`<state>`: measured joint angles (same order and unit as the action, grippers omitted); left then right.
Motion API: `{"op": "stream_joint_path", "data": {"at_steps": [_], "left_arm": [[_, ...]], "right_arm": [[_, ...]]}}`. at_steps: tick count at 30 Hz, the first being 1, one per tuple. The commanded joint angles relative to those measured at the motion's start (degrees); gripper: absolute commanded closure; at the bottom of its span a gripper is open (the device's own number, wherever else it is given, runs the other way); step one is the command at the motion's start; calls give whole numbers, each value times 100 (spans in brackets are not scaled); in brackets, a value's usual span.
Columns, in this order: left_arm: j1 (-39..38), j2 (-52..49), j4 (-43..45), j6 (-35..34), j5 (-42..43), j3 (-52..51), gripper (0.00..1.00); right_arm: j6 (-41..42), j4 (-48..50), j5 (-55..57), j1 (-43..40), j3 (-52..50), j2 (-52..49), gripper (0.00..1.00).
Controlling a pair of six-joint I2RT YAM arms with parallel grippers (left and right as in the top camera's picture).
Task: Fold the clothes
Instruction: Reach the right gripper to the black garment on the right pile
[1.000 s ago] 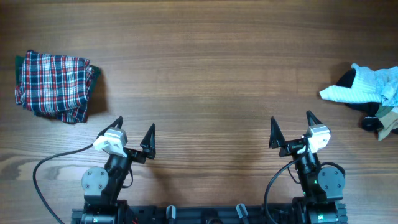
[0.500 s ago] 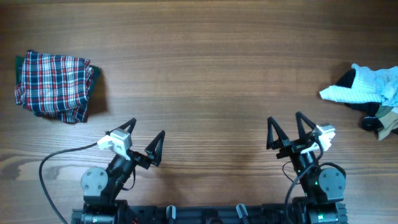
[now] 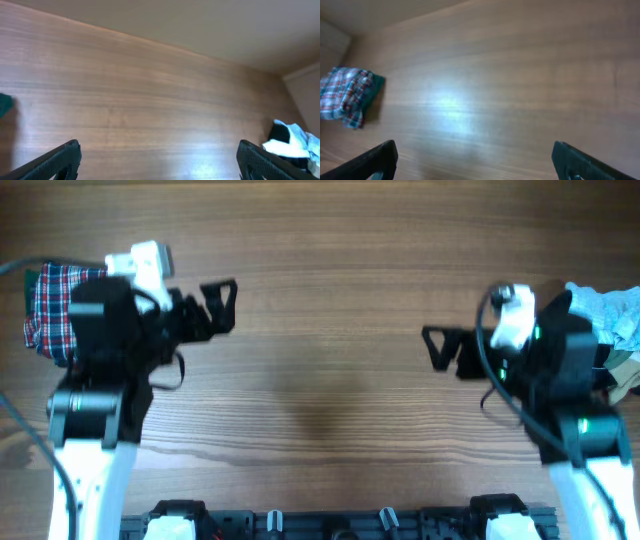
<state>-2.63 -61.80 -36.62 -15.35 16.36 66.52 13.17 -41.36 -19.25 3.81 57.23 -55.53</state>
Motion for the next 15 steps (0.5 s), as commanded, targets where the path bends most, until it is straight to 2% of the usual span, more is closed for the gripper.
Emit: {"op": "stream_joint_path", "data": {"at_steps": [1,3,4,9,12,15], "left_arm": [[-20,-452,-66,-76,688,160,0],[-20,-509,-114,-79,785,160,0],[-20,-485,-76,-79,787,160,0],[-15,-297,4,-74,763,160,0],[-15,-426,-90,-76,765,160,0],[-15,-540,-267,-175,765,160,0]], "right_arm": [[-927,-839,42,-17,1322,-1025,0],[-802,-1187,212,-66,1799,-1491,0],[-278,-1436,562,-219,2013,-1735,0],[-103,-1880,702,-1860,2813,-3412,0],[-114,-1266,994,-2282,3060,-4199,2],[-90,-400,2369,-2264,3058,-4562,5]]}}
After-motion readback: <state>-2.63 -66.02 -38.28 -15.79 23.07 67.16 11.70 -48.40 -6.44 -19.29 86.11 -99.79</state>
